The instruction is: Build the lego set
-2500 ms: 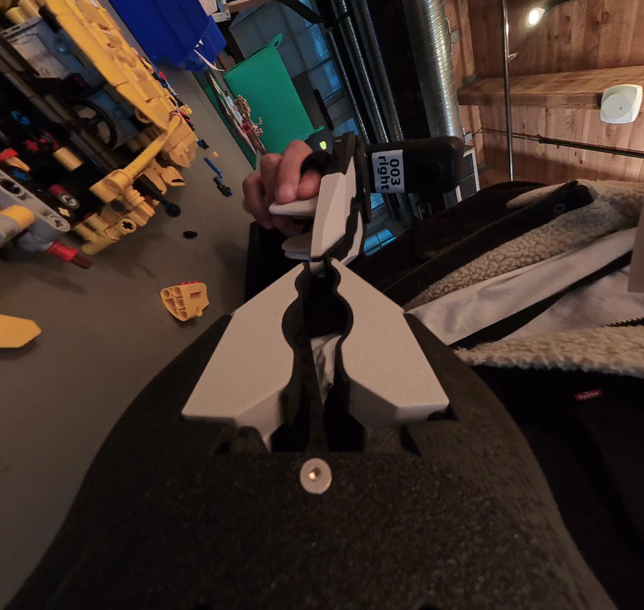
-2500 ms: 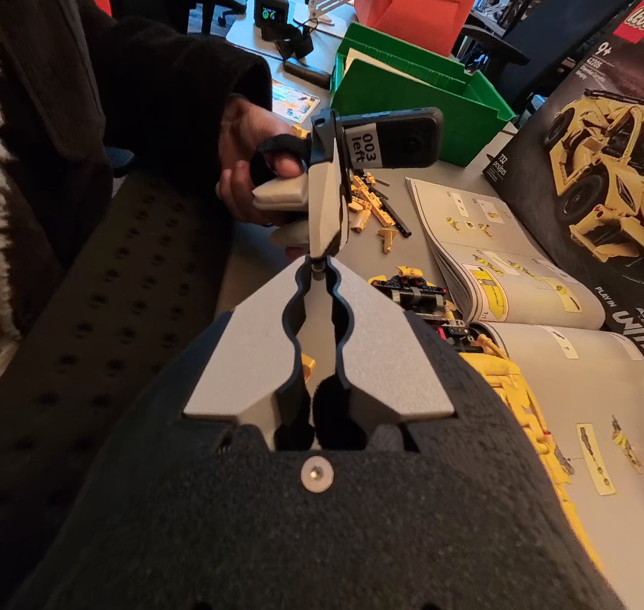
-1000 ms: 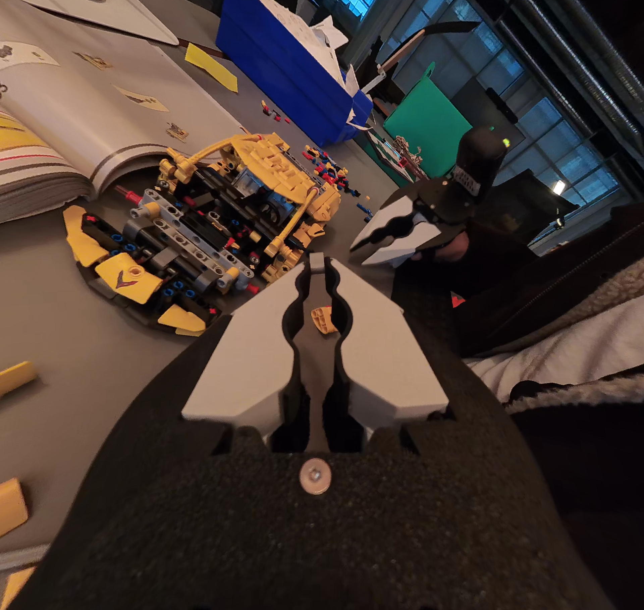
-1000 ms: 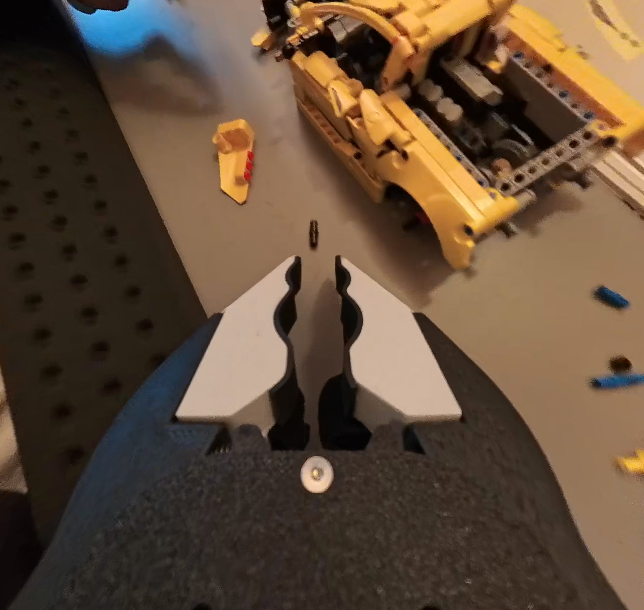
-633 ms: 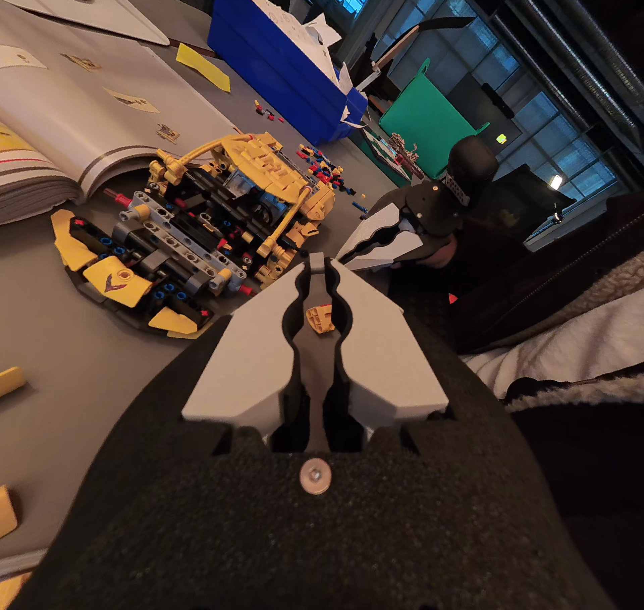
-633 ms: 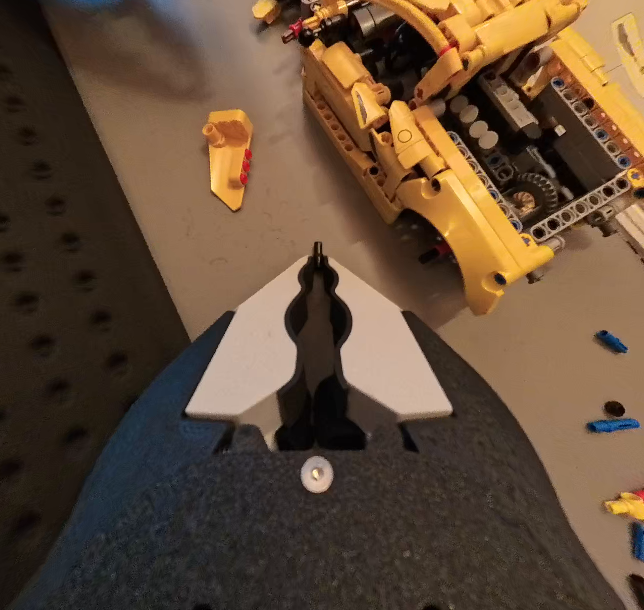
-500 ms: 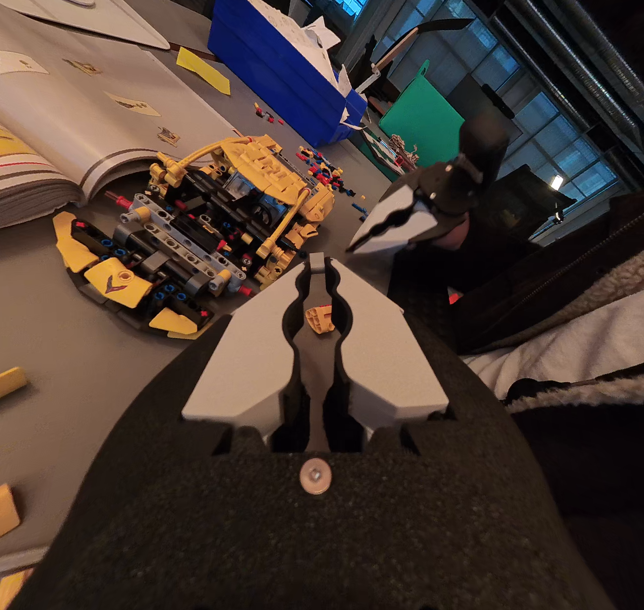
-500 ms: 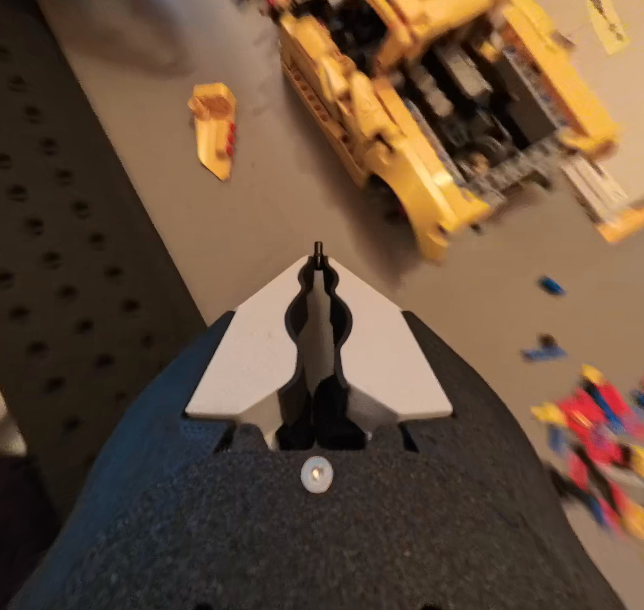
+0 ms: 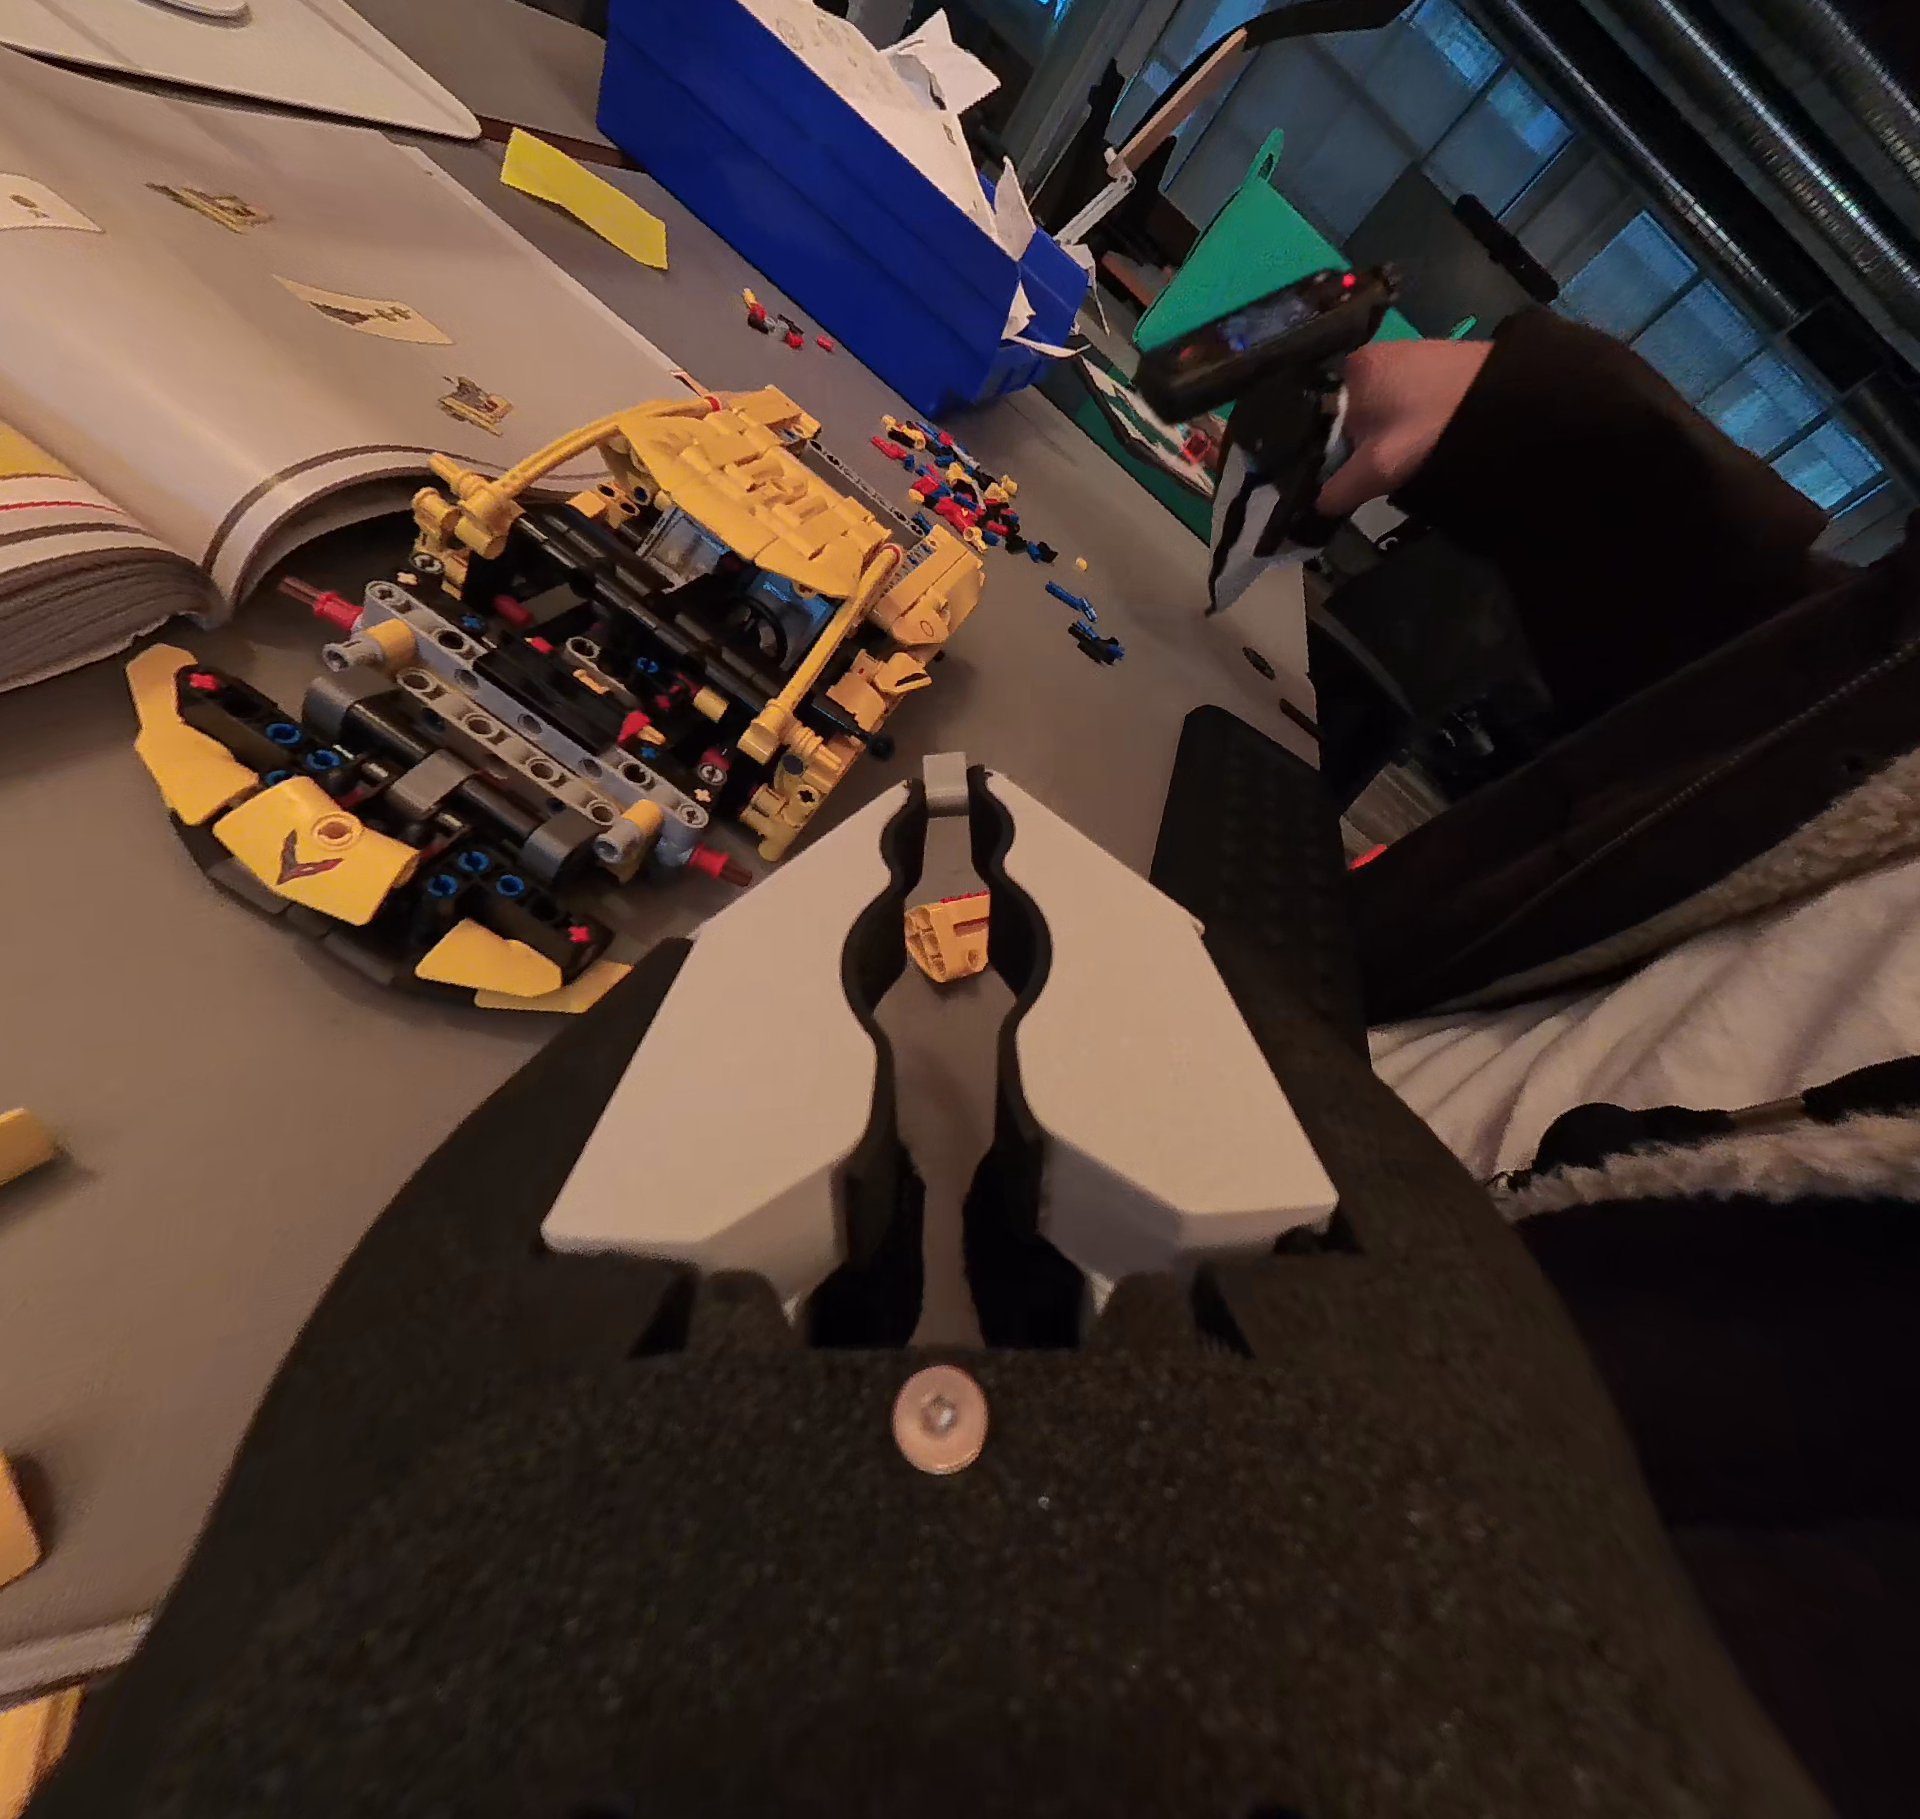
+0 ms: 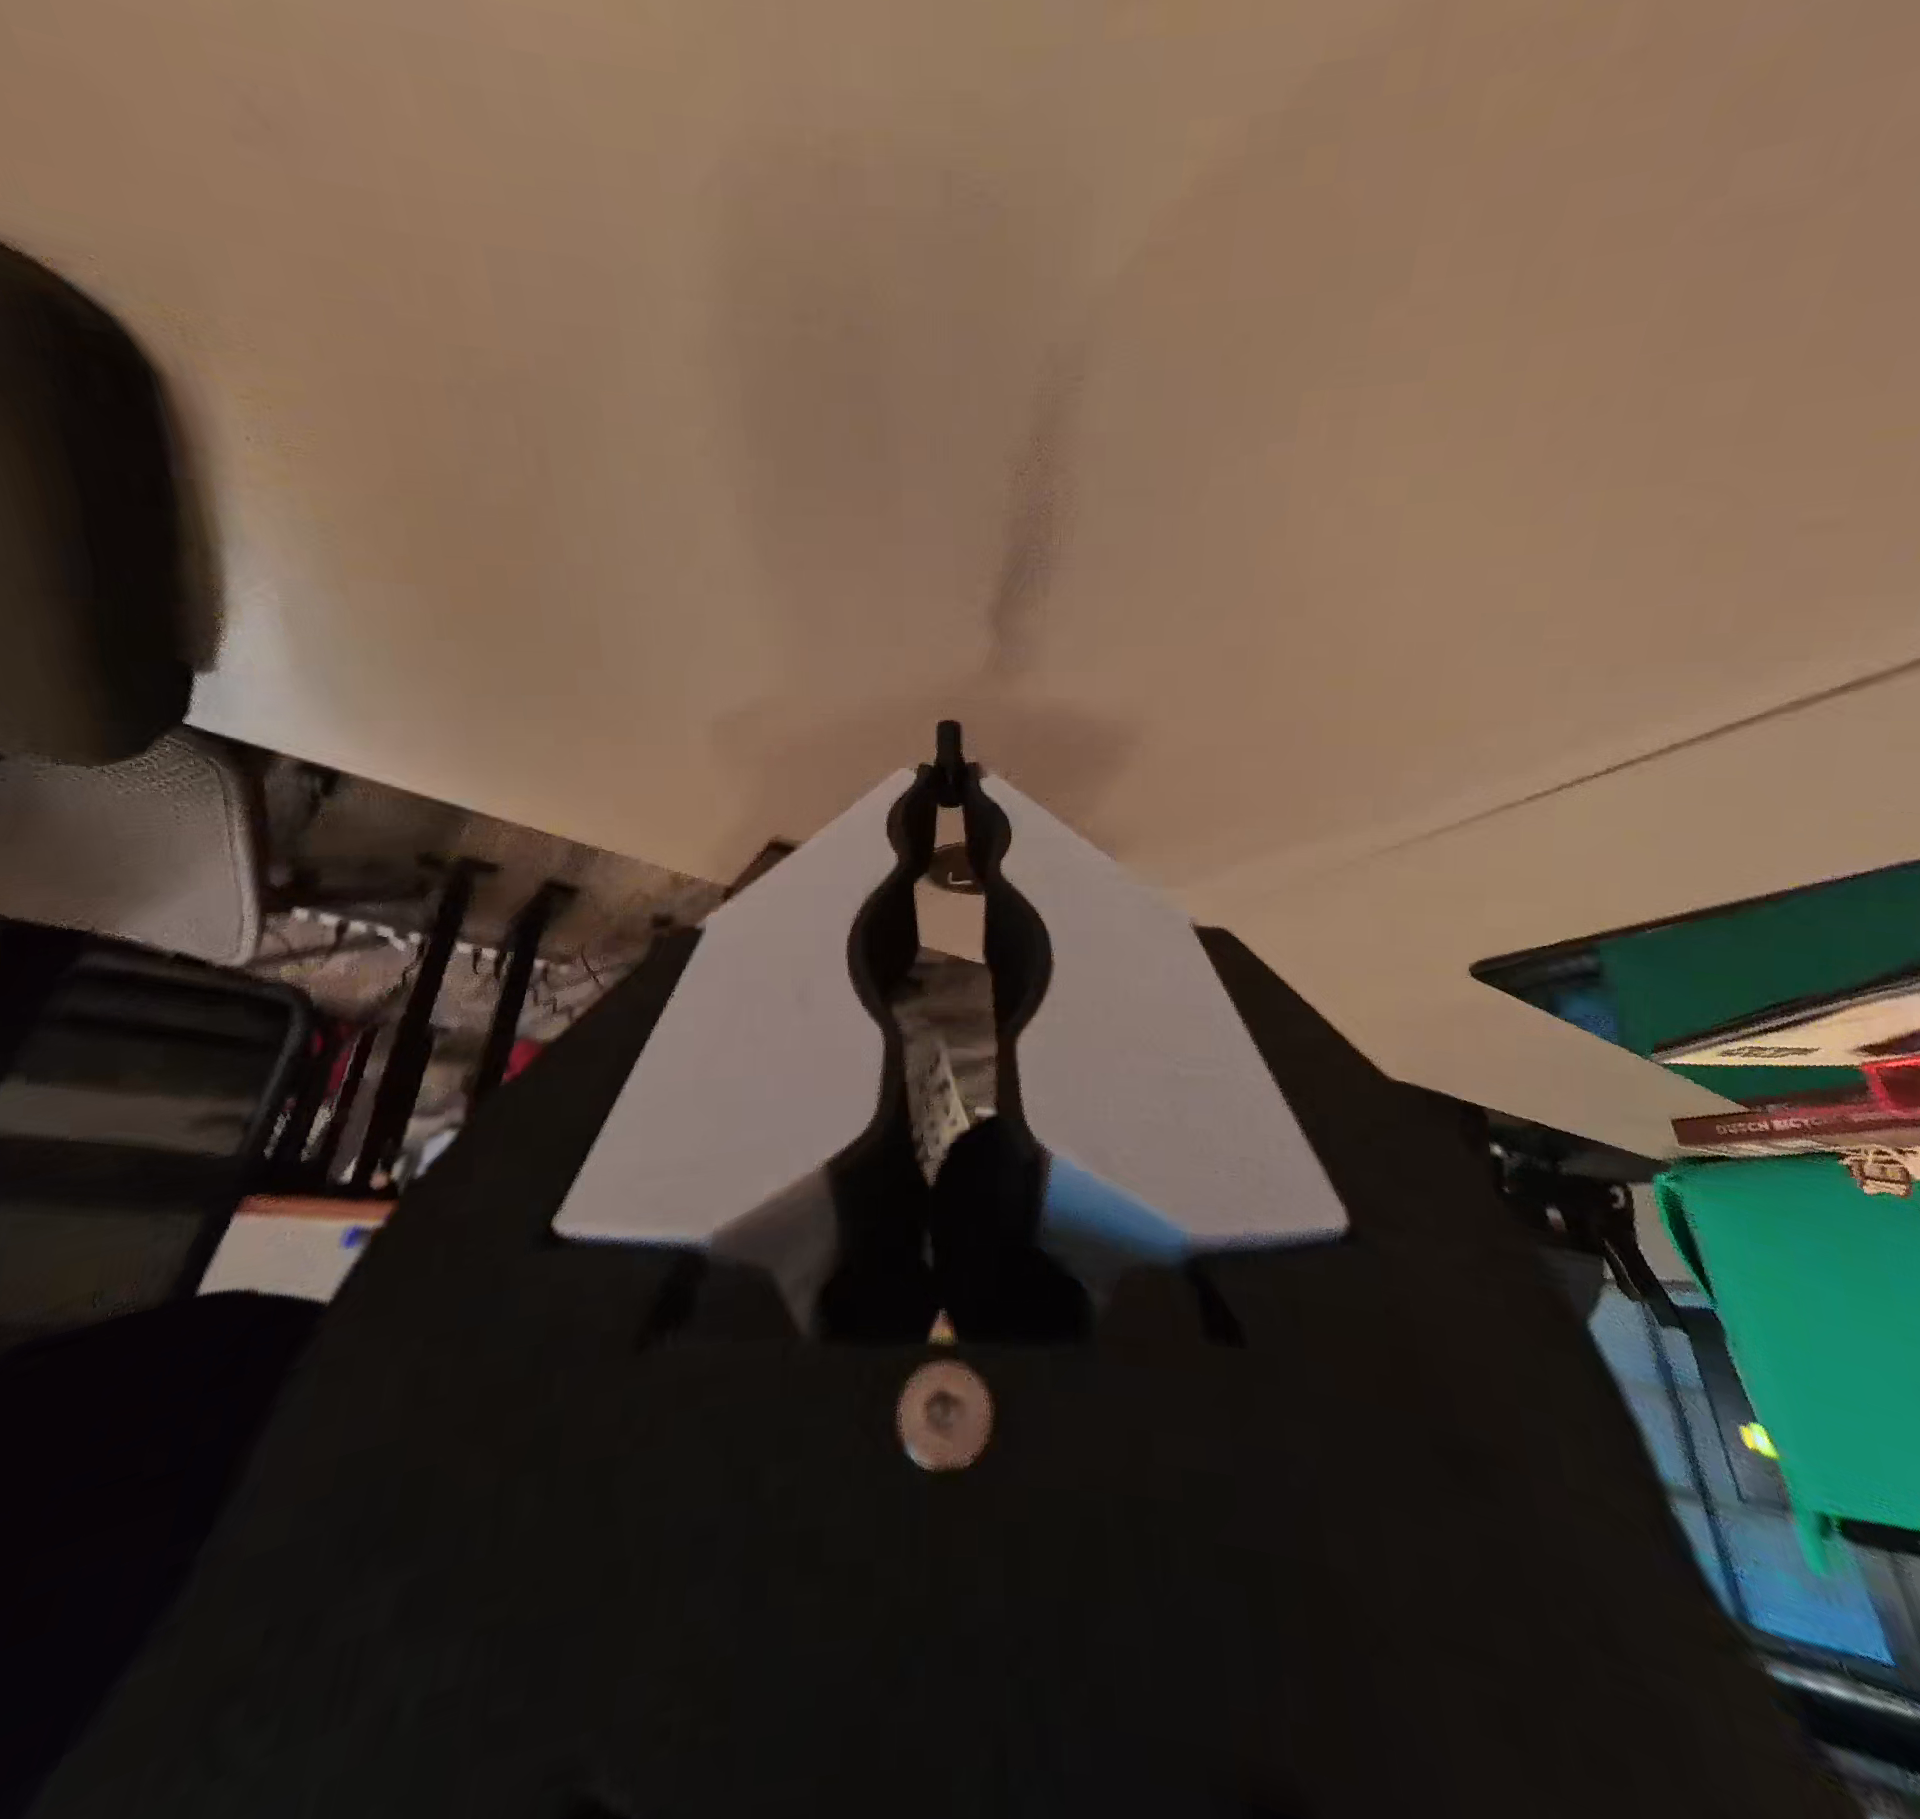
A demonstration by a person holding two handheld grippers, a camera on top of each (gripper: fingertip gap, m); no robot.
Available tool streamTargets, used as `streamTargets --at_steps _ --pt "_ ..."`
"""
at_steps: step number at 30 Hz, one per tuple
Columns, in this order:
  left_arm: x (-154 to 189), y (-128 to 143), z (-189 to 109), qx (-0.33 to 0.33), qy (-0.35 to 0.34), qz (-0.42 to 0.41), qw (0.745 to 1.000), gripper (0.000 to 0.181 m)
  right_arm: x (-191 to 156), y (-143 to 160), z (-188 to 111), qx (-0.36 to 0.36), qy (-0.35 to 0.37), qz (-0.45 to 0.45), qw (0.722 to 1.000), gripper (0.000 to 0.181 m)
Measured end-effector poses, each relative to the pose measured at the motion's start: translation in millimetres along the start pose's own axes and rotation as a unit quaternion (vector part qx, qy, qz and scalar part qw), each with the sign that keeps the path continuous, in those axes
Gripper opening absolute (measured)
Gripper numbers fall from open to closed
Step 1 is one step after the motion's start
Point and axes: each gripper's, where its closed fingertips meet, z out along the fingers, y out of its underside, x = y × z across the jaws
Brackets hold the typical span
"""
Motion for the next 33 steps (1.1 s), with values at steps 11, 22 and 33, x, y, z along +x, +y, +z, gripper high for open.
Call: streamTargets --at_steps 11,22,33 --pt "-1 3 1 -0.006 0.002 -0.006 1.0 0.007 6 0 13 -0.031 0.003 0.01 0.999 0.004" --pt "-2 4 2 -0.008 0.001 -0.009 1.0 0.008 8 -2 14 -0.027 0.007 0.014 0.999 0.004" --pt "-2 6 2 -0.011 0.002 -0.007 1.0 0.007 6 -4 17 -0.022 -0.003 0.011 1.0 0.013"
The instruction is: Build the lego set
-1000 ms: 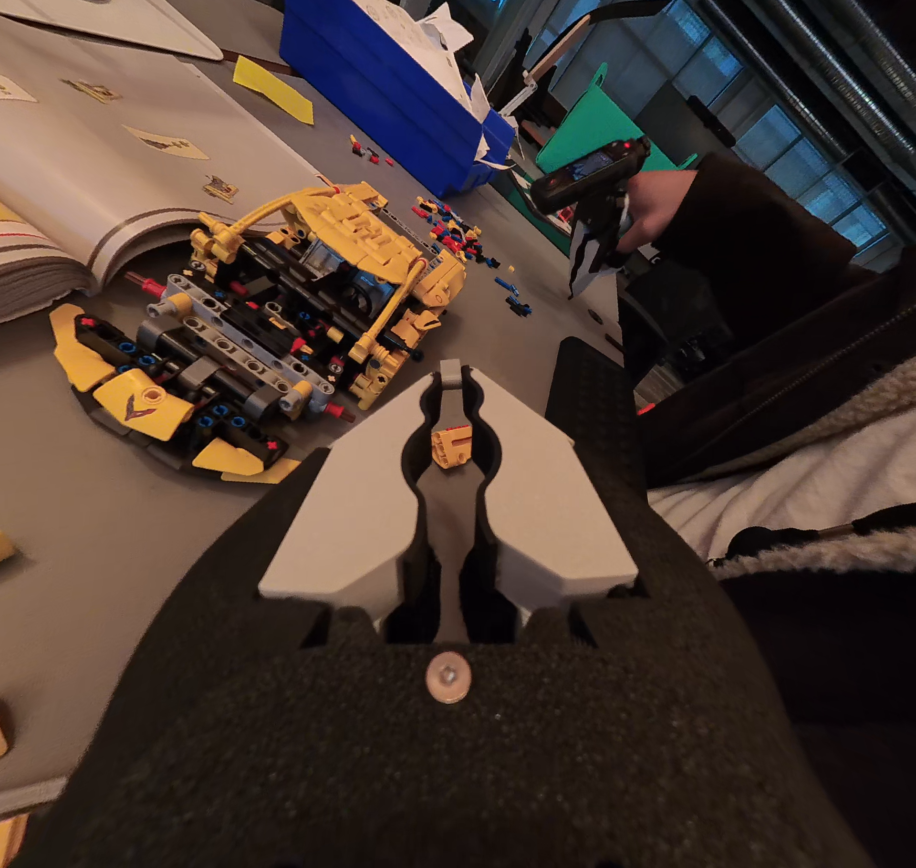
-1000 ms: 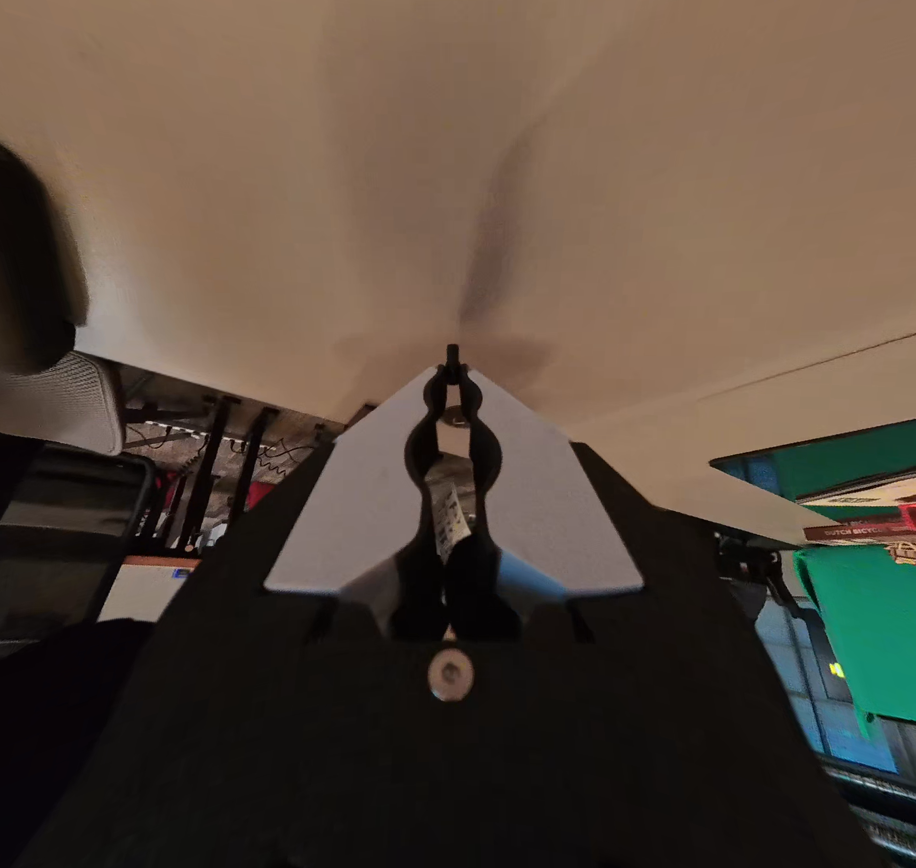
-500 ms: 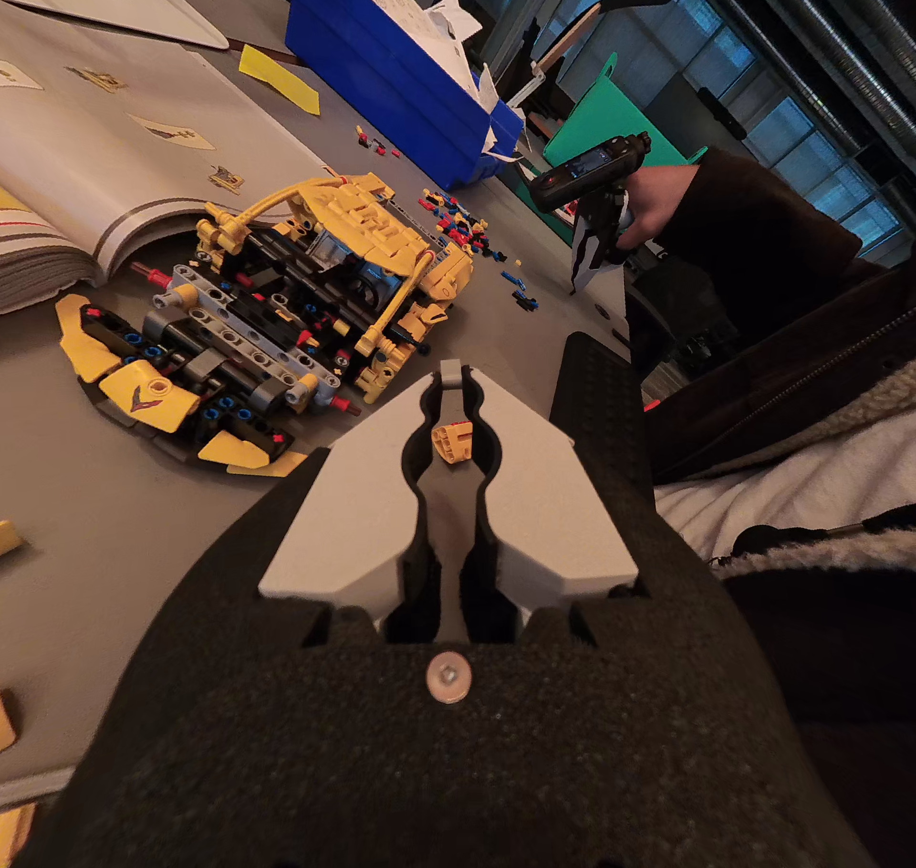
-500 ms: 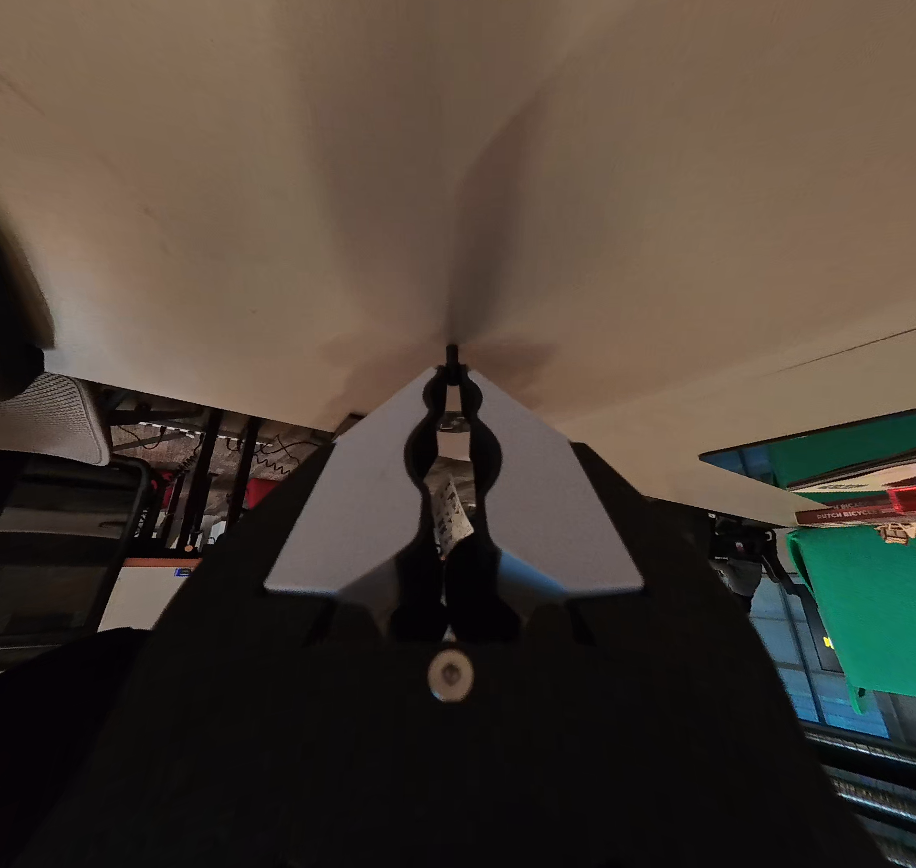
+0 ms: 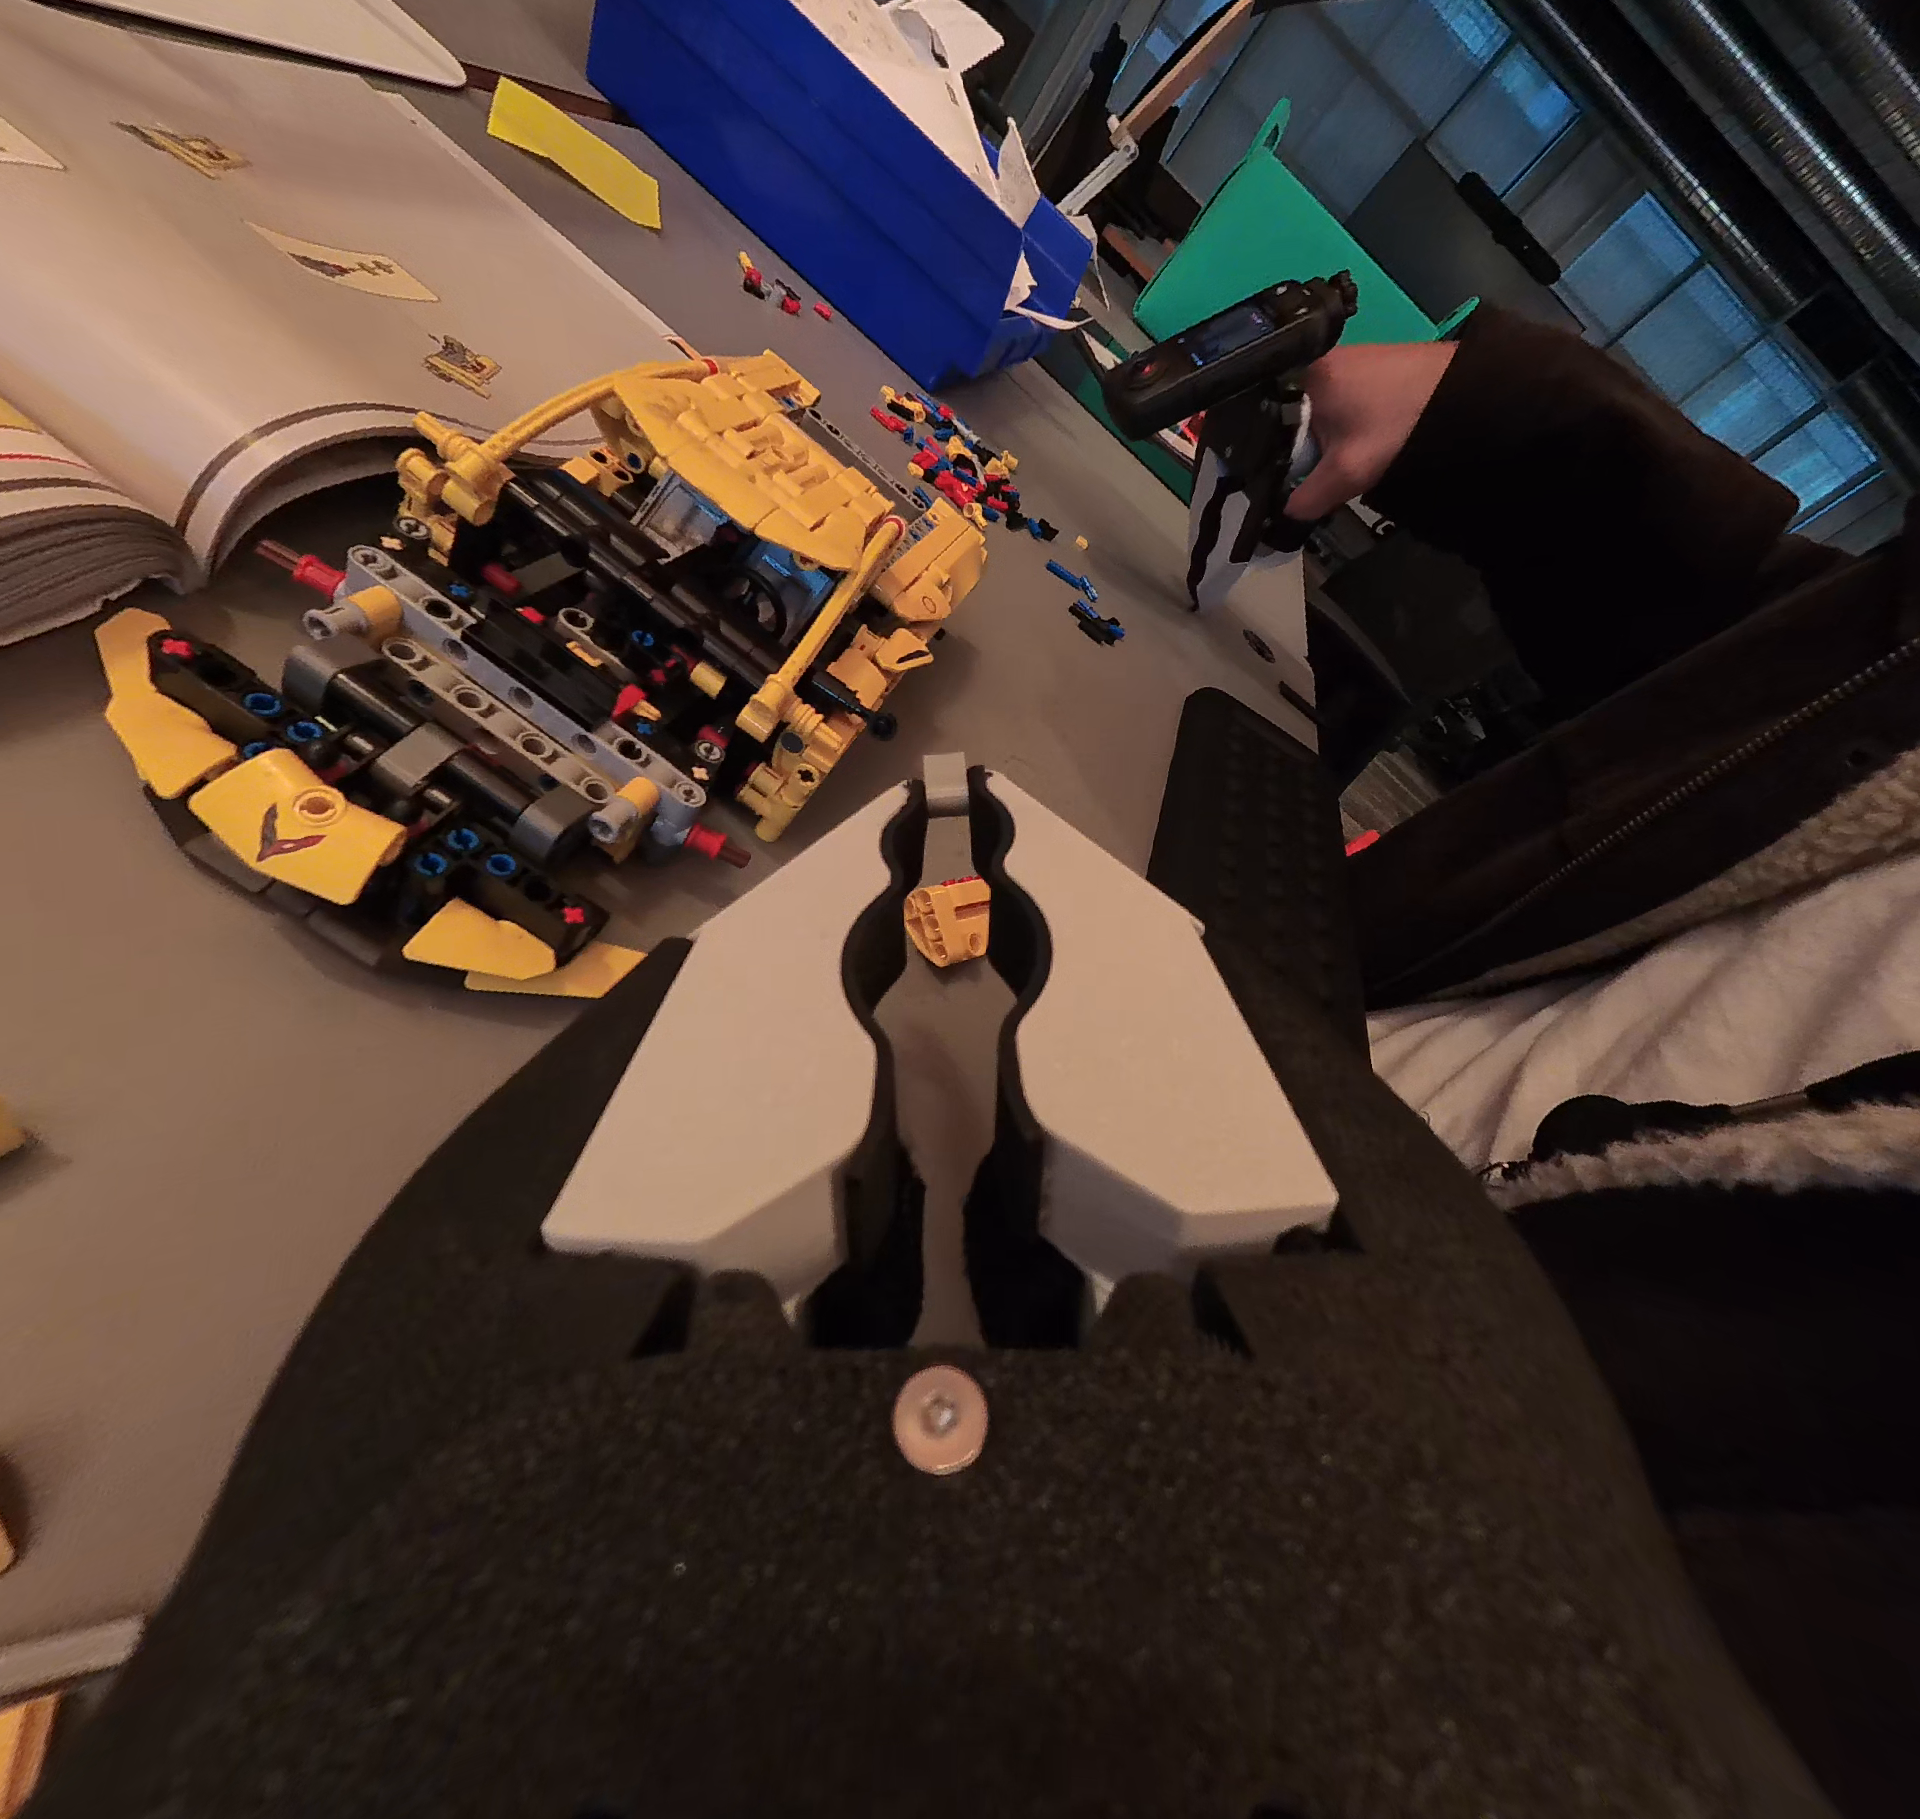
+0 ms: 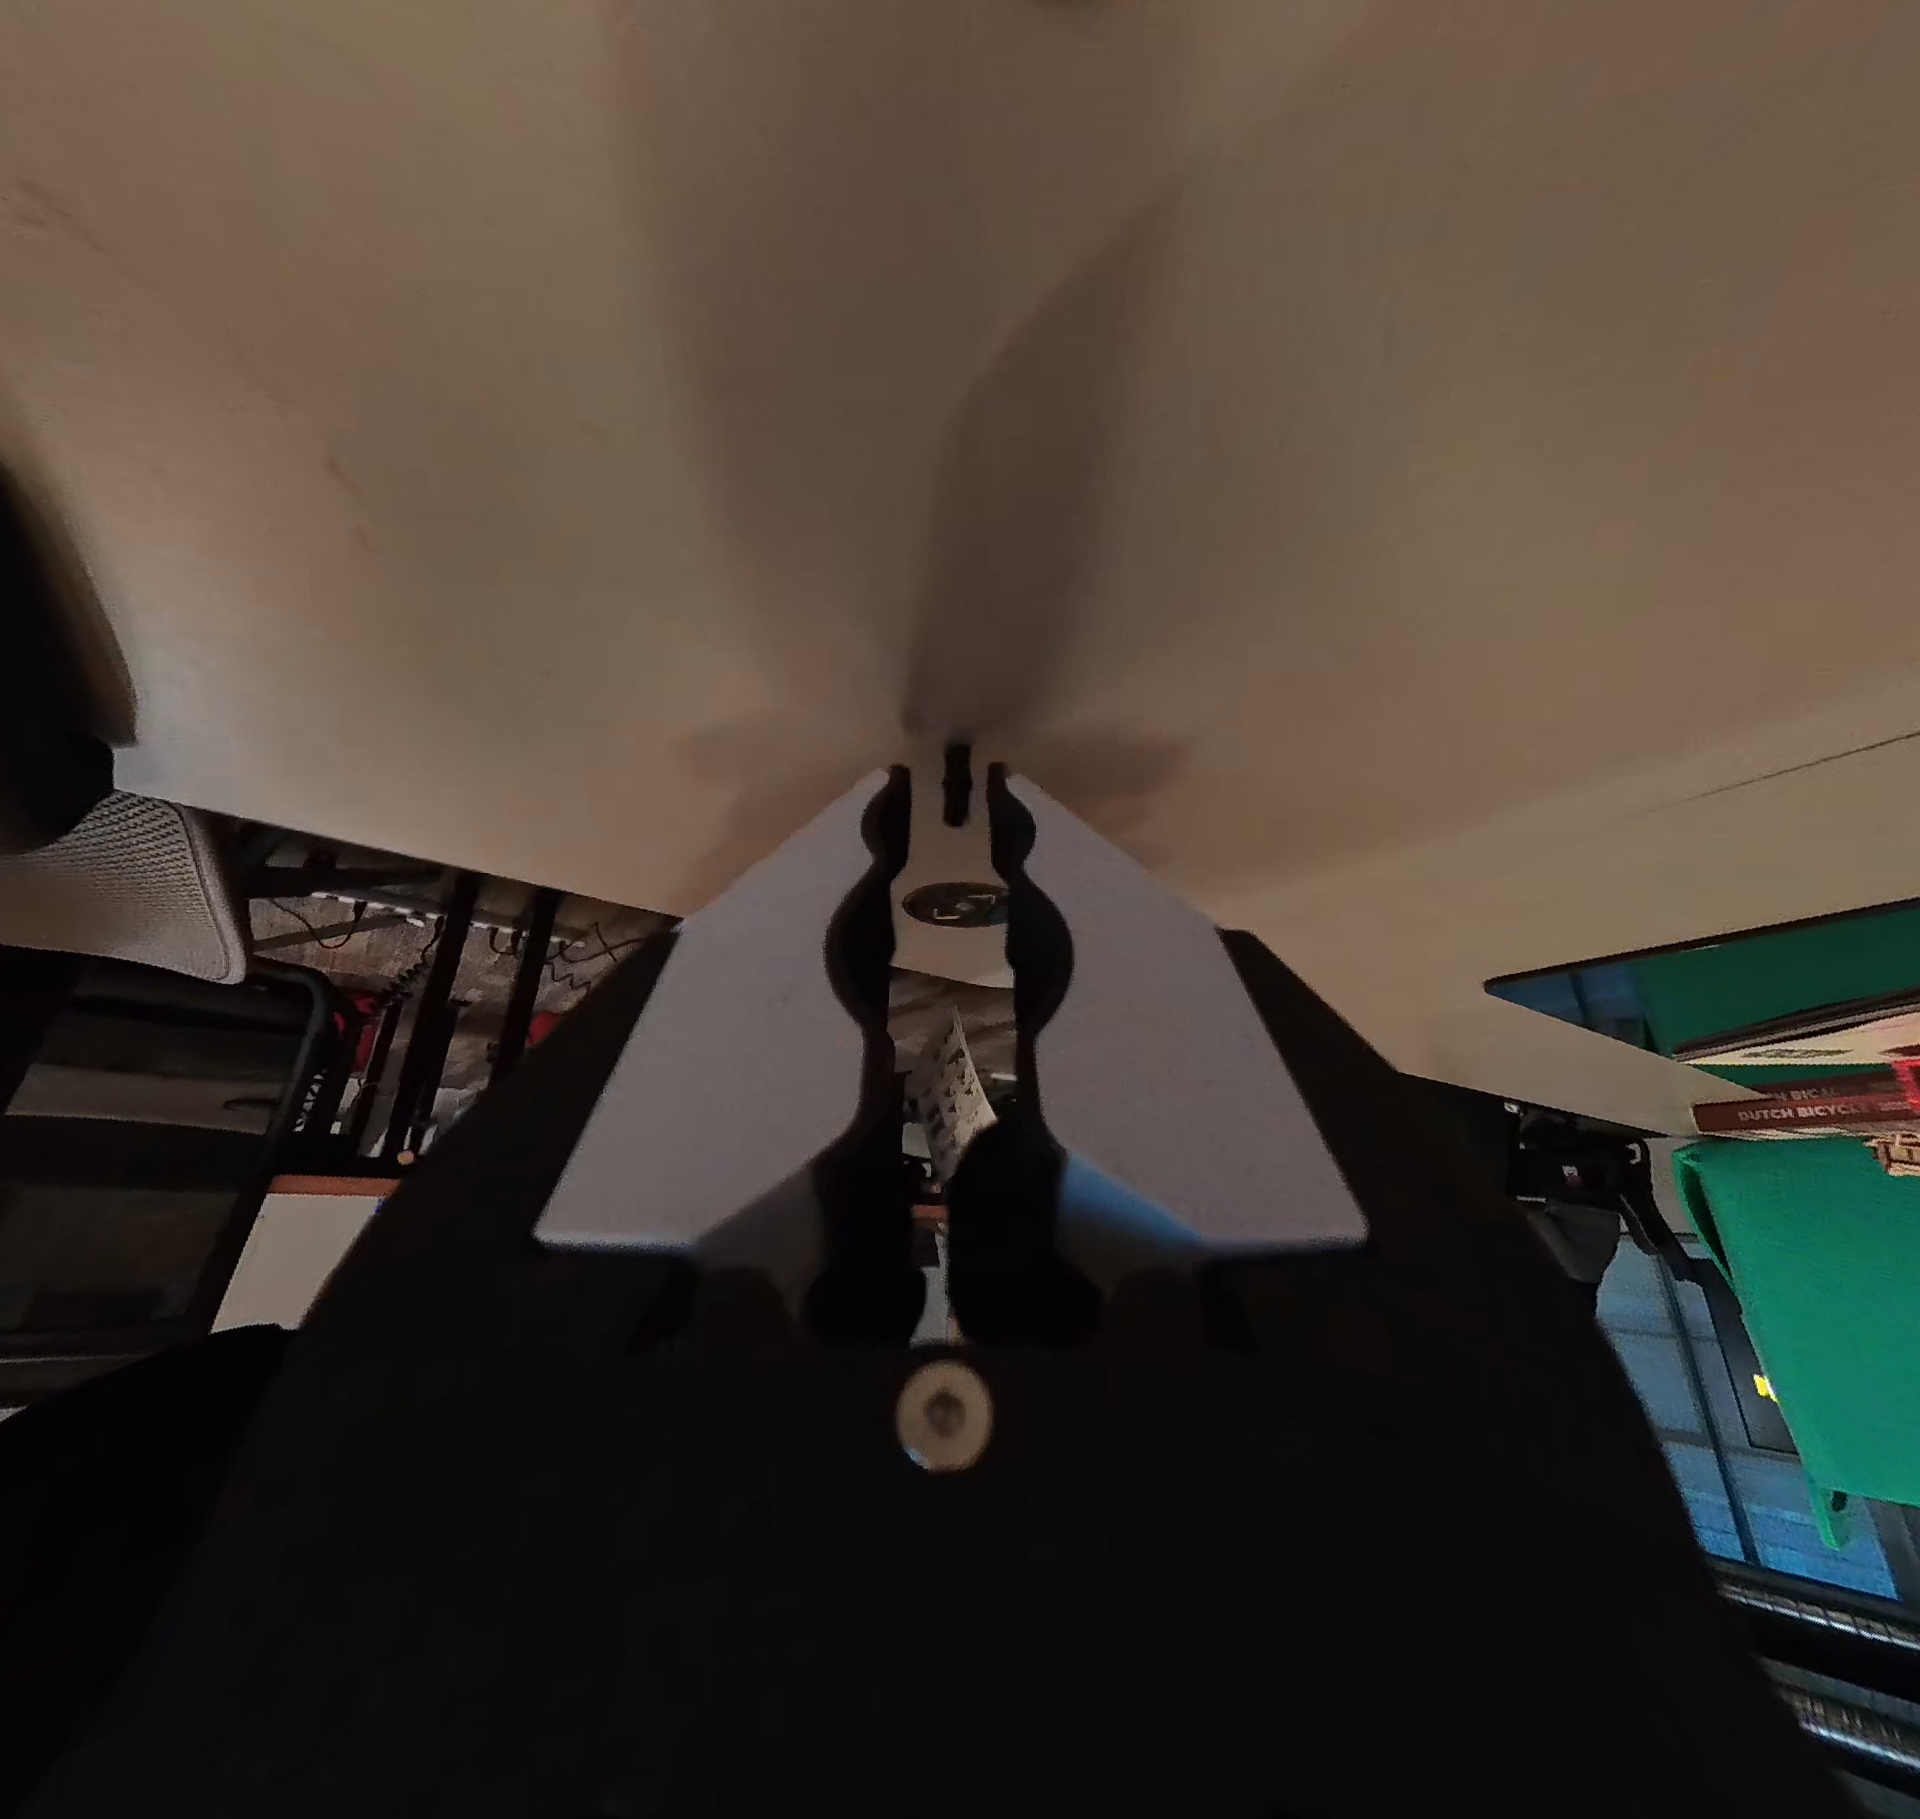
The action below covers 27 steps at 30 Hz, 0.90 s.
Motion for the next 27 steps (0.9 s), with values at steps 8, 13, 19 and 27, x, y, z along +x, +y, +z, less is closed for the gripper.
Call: streamTargets --at_steps 8,13,19,27 --pt "-2 0 0 0.002 0.0 -0.005 1.0 0.007 8 7 -15 0.163 -0.004 0.012 0.987 0.023" --pt "-2 0 1 0.001 0.002 -0.007 1.0 0.008 7 12 -17 0.316 -0.011 0.027 0.948 0.021" --pt "-3 3 4 -0.006 0.003 -0.01 1.0 0.008 4 3 -14 0.383 0.022 0.023 0.923 0.016" --pt "-5 4 4 -0.007 0.002 -0.015 1.0 0.008 4 0 -7 0.383 0.015 0.029 0.923 0.012"
